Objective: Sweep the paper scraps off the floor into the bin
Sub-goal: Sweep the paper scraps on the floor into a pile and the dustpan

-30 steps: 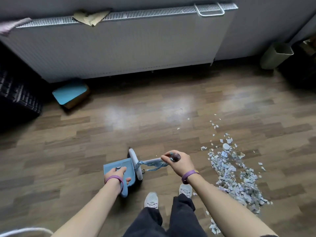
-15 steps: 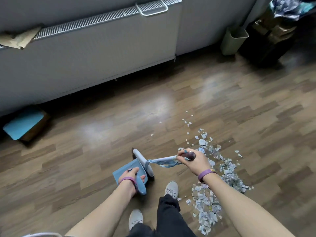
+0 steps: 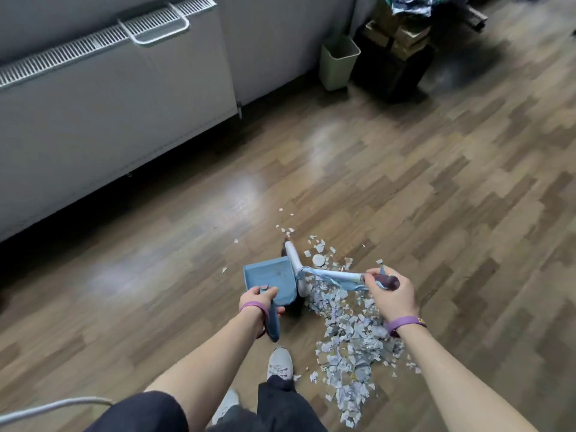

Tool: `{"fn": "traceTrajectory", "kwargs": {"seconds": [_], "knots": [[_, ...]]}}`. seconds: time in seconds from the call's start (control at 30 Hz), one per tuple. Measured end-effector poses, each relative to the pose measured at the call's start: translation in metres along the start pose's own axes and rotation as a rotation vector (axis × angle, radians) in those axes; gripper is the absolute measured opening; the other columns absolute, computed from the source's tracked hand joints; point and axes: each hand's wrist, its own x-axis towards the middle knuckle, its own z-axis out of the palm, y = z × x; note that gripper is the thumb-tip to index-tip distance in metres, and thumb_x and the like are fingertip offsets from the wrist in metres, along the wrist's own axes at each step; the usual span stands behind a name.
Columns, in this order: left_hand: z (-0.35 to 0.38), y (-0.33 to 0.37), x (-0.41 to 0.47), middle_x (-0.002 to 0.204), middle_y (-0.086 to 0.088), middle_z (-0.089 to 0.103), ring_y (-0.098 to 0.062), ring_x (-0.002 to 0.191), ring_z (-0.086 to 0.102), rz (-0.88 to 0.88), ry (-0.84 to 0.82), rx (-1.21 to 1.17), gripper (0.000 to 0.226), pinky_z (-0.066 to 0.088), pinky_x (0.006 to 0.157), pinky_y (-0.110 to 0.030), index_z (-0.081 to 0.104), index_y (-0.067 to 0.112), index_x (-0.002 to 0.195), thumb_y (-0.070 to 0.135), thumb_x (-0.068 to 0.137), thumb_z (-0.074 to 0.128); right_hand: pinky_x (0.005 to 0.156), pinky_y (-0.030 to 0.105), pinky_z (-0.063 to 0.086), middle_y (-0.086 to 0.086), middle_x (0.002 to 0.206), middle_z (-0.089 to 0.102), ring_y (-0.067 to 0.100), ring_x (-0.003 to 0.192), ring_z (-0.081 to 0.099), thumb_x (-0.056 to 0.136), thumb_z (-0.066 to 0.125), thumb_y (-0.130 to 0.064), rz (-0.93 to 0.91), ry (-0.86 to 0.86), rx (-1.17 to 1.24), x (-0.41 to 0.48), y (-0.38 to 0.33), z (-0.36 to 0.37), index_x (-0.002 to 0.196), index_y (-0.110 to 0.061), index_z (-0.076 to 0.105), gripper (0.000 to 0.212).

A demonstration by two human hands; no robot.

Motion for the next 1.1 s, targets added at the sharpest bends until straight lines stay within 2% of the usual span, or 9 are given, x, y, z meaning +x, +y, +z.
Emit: {"fn": "traceTrajectory", "kwargs": {"seconds": [0.1,0.2,0.27,0.4,0.6,0.73,0.87,0.97,1.1], "knots": [[0.0,0.01,0.003,0.082,-0.012,0.063,-0.018,0.036,0.06,0.007,0.012,-0.027,0.011,0.051,0.044,-0.026,0.052,0.013,0.093,0.009,0.09,0.061,0.061,0.028,0.046,0.003,0.069,0.065,0.026,0.07,0.06,0.081,0.066,-0.022,-0.007,-0.013,0.025,0.005,-0.002,-0.001,0.075,-0.023,0.067,0.007],[-0.009,0.02,0.006,0.077,-0.013,0.06,-0.024,0.052,0.061,0.051,0.005,-0.073,0.017,0.051,0.048,-0.029,0.053,0.006,0.102,0.005,0.088,0.062,0.055,0.02,0.043,0.0,0.07,0.064,0.021,0.064,0.058,0.084,0.062,-0.021,-0.006,-0.086,0.033,0.006,-0.017,0.004,0.08,-0.026,0.069,0.009],[-0.016,0.027,0.01,0.076,-0.015,0.057,-0.025,0.058,0.056,0.053,0.013,-0.084,0.013,0.05,0.042,-0.026,0.052,0.006,0.102,0.005,0.091,0.059,0.052,0.016,0.04,-0.002,0.07,0.064,0.017,0.063,0.055,0.086,0.061,-0.021,-0.027,-0.148,0.025,0.005,-0.031,0.013,0.083,-0.025,0.07,0.01],[-0.038,0.041,0.02,0.078,-0.017,0.055,-0.026,0.058,0.054,0.01,0.054,-0.134,0.023,0.052,0.044,-0.027,0.057,0.007,0.114,0.006,0.09,0.057,0.059,0.027,0.04,0.009,0.064,0.056,0.029,0.069,0.051,0.086,0.058,-0.029,-0.071,-0.142,-0.02,-0.001,-0.068,0.043,0.07,-0.01,0.056,0.025],[-0.098,0.078,0.029,0.108,-0.029,0.061,-0.033,0.062,0.06,-0.029,0.268,-0.373,0.049,0.052,0.048,-0.03,0.049,0.012,0.133,0.005,0.085,0.056,0.066,0.03,0.04,0.004,0.06,0.054,0.026,0.069,0.048,0.086,0.059,-0.028,-0.168,-0.1,-0.07,-0.021,-0.144,0.101,0.064,-0.013,0.055,0.028],[-0.151,0.104,0.039,0.118,-0.025,0.06,-0.023,0.039,0.062,0.032,0.296,-0.369,0.038,0.044,0.032,-0.018,0.051,0.007,0.123,0.004,0.085,0.052,0.066,0.029,0.04,0.01,0.06,0.05,0.031,0.072,0.048,0.086,0.061,-0.031,-0.179,-0.093,-0.029,-0.034,-0.185,0.151,0.065,-0.005,0.054,0.033],[-0.205,0.128,0.049,0.095,-0.023,0.065,-0.016,0.026,0.055,0.078,0.357,-0.358,0.042,0.042,0.029,-0.017,0.053,0.005,0.127,0.007,0.085,0.055,0.065,0.025,0.036,0.01,0.072,0.067,0.028,0.079,0.058,0.086,0.063,-0.042,-0.222,-0.137,-0.023,-0.051,-0.224,0.2,0.068,-0.01,0.064,0.037],[-0.238,0.142,0.051,0.086,-0.019,0.061,-0.015,0.024,0.053,0.094,0.403,-0.36,0.037,0.042,0.029,-0.017,0.056,0.005,0.122,0.006,0.085,0.056,0.07,0.029,0.044,0.005,0.07,0.068,0.024,0.077,0.061,0.082,0.063,-0.05,-0.259,-0.166,0.053,-0.059,-0.246,0.232,0.063,-0.017,0.062,0.038],[-0.265,0.154,0.058,0.078,-0.021,0.059,-0.016,0.024,0.053,0.105,0.445,-0.367,0.032,0.043,0.029,-0.018,0.059,0.007,0.116,0.004,0.084,0.055,0.074,0.029,0.048,-0.003,0.068,0.066,0.017,0.075,0.063,0.086,0.066,-0.038,-0.235,-0.258,0.126,-0.057,-0.259,0.266,0.066,-0.027,0.064,0.023]]}}
